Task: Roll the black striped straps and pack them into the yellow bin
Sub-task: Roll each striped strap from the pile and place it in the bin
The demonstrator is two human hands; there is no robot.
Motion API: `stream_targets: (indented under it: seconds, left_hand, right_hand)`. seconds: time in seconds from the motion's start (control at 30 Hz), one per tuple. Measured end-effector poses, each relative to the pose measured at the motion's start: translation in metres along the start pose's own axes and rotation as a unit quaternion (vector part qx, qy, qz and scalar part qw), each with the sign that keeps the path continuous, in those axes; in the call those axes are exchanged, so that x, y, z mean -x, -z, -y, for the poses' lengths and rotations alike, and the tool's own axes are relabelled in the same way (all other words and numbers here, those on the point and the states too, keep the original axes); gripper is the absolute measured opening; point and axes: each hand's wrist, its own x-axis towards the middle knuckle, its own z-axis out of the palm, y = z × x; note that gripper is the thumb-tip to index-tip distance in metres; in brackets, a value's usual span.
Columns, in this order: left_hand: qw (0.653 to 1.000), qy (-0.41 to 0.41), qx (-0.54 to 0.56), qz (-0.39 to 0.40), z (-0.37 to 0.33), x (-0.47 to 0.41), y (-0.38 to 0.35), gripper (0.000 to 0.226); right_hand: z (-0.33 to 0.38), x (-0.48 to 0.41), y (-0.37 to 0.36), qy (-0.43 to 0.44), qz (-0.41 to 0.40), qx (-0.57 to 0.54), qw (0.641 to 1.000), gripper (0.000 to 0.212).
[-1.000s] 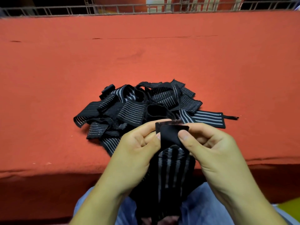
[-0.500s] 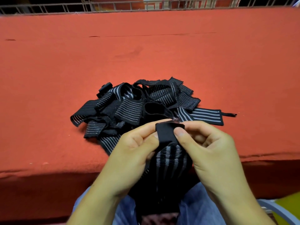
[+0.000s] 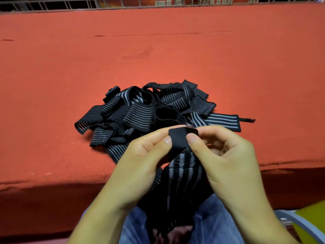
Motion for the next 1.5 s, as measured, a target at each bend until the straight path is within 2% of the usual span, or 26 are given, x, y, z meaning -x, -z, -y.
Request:
stream_targets:
  seconds: [0.1,0.2,0.33,0.47,0.53,0.6,0.7,0.87,0.93,1.0,1.1,1.37,1.5]
  left_hand:
    - [0.999,-0.016,-0.032,-0.005,-0.003,0.002,-0.004,0.032]
    - [0.997,-0.022,-0.055,-0.051,-0.003,-0.001,-0.009,0.025]
    - [0.995,-0.022,-0.075,-0.066,-0.002,-0.004,-0.009,0.024]
    - [0.989,-0.043,-0.123,-0.07,-0.003,-0.007,-0.005,0.023]
    - [0.986,-0.042,-0.144,-0.074,-0.003,-0.008,-0.003,0.02]
    - [0.989,-0.015,-0.142,-0.045,-0.004,-0.007,0.0,0.019]
    - [0.987,0.007,-0.161,-0.025,-0.005,-0.005,0.004,0.017]
    - [0.979,-0.016,-0.175,-0.098,-0.001,-0.005,0.002,0.015]
    - [0.977,-0.021,-0.17,-0.124,0.0,-0.005,0.002,0.015]
    - [0.984,0.001,-0.136,-0.118,-0.002,-0.005,0.001,0.015]
    - [0.988,0.011,-0.129,-0.085,-0.005,-0.004,-0.003,0.017]
    - [0.987,0.012,-0.14,-0.074,-0.011,-0.011,-0.001,0.018]
    - [0.986,0.005,-0.157,-0.06,-0.011,-0.01,0.0,0.019]
  right_hand:
    - [0.0,0.001,0.0,0.005,-0.01,0.019,1.0,0.012]
    - [-0.001,0.001,-0.001,-0.001,-0.006,0.022,1.0,0.011]
    - [-0.007,-0.004,0.002,-0.044,0.004,0.008,0.999,0.008]
    - [-0.006,-0.01,0.009,-0.09,0.079,0.006,0.993,0.026]
    - [-0.006,-0.012,0.01,-0.094,0.08,0.006,0.992,0.025]
    - [-0.009,-0.014,0.011,-0.082,0.064,0.01,0.995,0.026]
    - [-0.01,-0.015,0.011,-0.1,0.064,-0.016,0.993,0.026]
    - [-0.01,-0.009,0.01,-0.183,0.128,-0.131,0.966,0.026]
    - [-0.012,-0.005,0.011,-0.176,0.149,-0.137,0.963,0.021]
    - [-0.017,-0.003,0.013,-0.147,0.141,-0.108,0.973,0.012]
    - [-0.02,-0.002,0.014,-0.137,0.134,-0.08,0.978,0.013]
    - [-0.021,0.002,0.012,-0.156,0.122,-0.111,0.974,0.018]
    - [-0.022,0.005,0.009,-0.122,0.111,-0.081,0.983,0.016]
